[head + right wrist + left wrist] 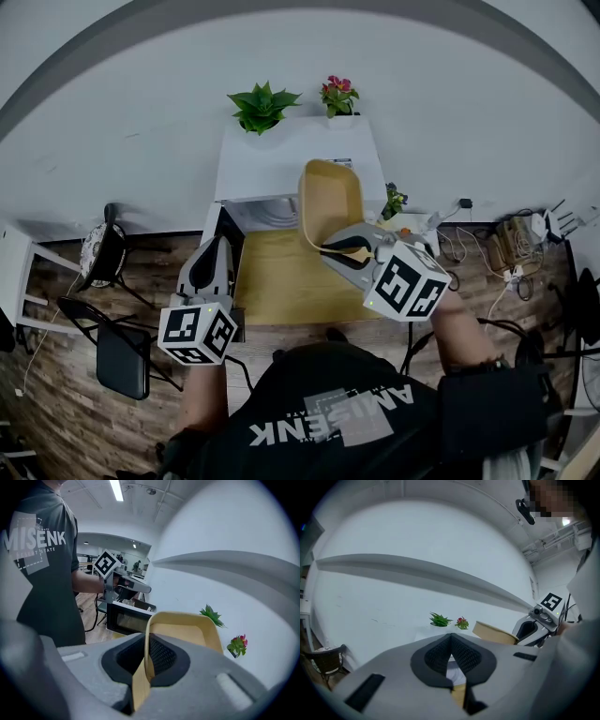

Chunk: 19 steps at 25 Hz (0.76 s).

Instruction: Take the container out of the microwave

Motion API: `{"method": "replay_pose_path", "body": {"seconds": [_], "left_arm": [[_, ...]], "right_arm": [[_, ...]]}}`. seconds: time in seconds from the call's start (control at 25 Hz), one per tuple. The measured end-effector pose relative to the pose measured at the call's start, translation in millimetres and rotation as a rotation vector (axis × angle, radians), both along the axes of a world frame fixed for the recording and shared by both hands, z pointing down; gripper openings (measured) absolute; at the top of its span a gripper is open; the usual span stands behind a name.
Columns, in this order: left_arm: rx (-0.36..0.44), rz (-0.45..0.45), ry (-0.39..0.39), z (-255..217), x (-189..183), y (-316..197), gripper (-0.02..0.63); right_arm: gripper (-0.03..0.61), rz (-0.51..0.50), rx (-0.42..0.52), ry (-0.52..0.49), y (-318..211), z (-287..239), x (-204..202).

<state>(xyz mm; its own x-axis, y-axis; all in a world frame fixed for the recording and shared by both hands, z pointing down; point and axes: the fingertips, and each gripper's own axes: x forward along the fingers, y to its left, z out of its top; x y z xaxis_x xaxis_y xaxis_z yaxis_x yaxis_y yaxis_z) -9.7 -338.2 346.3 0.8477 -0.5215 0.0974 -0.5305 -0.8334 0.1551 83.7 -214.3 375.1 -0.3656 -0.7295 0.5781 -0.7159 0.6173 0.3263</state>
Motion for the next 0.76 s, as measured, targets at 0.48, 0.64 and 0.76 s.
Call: {"method": "replay_pose_path", "body": {"seconds": [0.48,0.64,0.76], "left_arm": [[-0.004,-0.025,-0.038,5,1,-9,0.0],[-0.007,-0.03,-0.046,8,2,-12,0.0],[-0.022,-0.024,-0.039,8,3,-12,0.0]], "right_arm": [[0.023,-0.059,-0.006,0.011,-9,-4,-5],[0.023,-0.062,-0.007,0.011,-11,-3,-3],[0.023,-0.061,-0.001,0.009,-14,-4,-2]]}}
